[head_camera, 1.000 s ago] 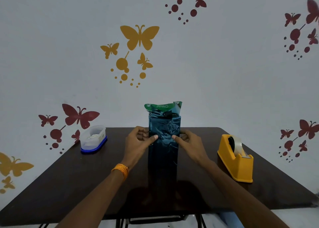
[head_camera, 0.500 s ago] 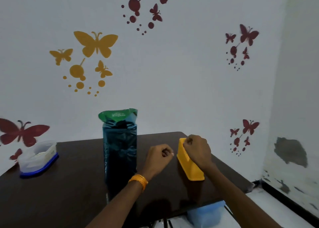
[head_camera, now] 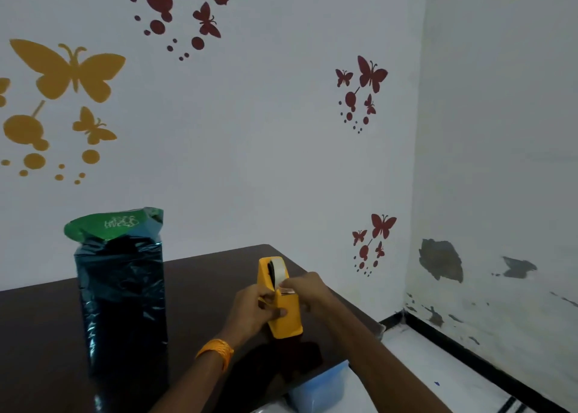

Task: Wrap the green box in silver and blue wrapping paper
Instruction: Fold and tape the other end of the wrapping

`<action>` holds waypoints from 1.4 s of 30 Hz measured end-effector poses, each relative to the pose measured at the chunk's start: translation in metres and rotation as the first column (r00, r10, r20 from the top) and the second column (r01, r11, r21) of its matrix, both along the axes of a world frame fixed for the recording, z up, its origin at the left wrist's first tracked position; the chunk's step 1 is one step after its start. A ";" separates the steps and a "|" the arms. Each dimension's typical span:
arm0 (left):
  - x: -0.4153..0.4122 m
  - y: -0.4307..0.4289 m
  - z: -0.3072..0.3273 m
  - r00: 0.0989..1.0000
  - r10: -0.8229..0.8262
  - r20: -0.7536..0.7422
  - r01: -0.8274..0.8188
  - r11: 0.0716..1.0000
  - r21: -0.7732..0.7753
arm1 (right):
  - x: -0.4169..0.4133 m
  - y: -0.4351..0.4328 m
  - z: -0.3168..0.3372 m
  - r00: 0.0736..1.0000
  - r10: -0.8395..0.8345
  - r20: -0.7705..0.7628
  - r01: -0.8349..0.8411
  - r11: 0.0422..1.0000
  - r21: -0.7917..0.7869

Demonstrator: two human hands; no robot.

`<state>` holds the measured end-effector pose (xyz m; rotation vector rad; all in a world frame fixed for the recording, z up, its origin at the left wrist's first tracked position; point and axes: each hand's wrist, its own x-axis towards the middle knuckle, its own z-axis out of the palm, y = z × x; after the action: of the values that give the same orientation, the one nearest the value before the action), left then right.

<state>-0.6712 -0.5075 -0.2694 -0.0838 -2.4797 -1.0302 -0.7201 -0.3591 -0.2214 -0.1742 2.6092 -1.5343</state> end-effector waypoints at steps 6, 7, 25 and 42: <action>-0.003 0.000 -0.001 1.000 0.010 0.014 -0.010 1.000 -0.004 | -0.001 -0.005 0.009 0.995 -0.055 0.084 0.078 0.951 -0.299; -0.002 0.001 -0.001 1.000 0.011 0.017 -0.011 1.000 0.000 | -0.001 -0.006 0.011 0.996 -0.065 0.055 0.078 0.955 -0.285; 0.013 0.007 0.002 0.999 -0.039 -0.035 0.040 0.998 0.053 | 0.058 0.016 -0.023 0.980 -0.129 -0.154 0.081 0.955 -0.286; 0.006 0.007 -0.003 1.000 0.007 0.000 -0.007 1.000 0.011 | 0.050 0.032 -0.050 0.920 -0.040 -0.389 0.096 0.987 0.126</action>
<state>-0.6652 -0.5006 -0.2721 -0.0722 -2.4725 -1.0406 -0.6703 -0.3273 -0.2715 -0.4171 3.0464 -1.4509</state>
